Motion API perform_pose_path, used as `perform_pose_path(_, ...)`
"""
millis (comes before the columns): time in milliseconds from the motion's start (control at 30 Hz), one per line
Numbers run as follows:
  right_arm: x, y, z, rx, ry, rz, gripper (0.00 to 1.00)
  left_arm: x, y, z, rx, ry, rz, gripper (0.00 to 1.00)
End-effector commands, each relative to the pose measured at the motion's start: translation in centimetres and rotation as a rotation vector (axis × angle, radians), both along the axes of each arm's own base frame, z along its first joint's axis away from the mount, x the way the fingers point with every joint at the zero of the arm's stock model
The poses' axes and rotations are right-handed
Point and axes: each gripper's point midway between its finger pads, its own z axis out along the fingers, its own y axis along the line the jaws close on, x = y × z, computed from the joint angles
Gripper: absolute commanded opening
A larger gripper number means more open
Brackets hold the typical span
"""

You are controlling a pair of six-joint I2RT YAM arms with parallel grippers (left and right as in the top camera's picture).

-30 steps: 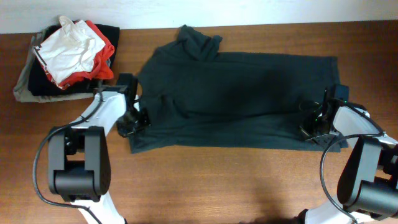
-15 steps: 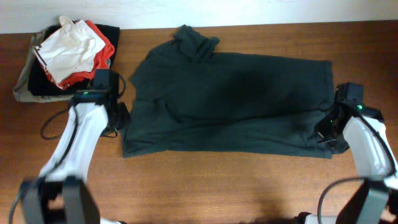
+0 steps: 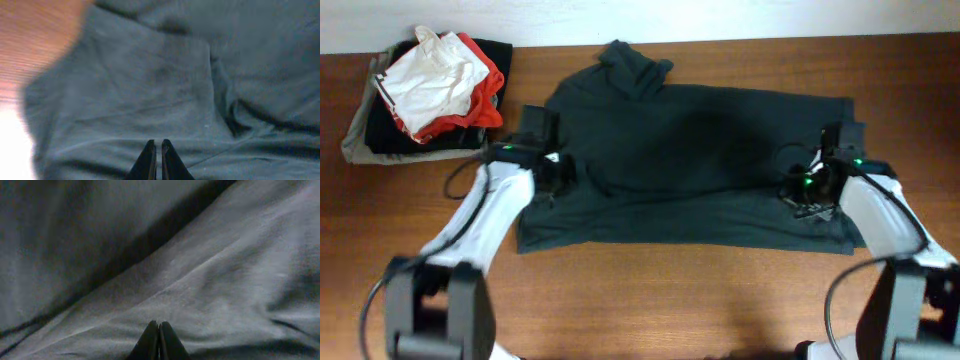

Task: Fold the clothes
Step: 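Pull both sides outward with both grippers to straighten the shirt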

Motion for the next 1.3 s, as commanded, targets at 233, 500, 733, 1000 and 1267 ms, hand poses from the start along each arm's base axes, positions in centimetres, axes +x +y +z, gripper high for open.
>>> perform_pose_path(233,0.8,1.0,-4.5,0.049,0.072,0.029,0.08,1.7,-1.6,-6.6,-0.019,0.055,-0.087,0.04)
perform_pose_path(500,1.0,-1.9,-5.6,-0.113,0.087,-0.006,0.15,4.0,1.0,-7.1,0.137,-0.034,-0.038,0.04)
perform_pose_path(733,0.4,-4.2,-6.8,-0.221,0.134,-0.115,0.07,4.6,4.3,-8.5,0.294,-0.038,0.023,0.05)
perform_pose_path(1000,-0.8,-6.1,-6.3,-0.328,0.180,-0.166,0.04,4.8,10.3,-8.0,0.385,-0.036,0.156,0.05)
perform_pose_path(1267,0.1,-6.2,-1.4,-0.330,0.143,-0.171,0.12,3.3,10.0,-3.7,0.339,-0.036,0.159,0.17)
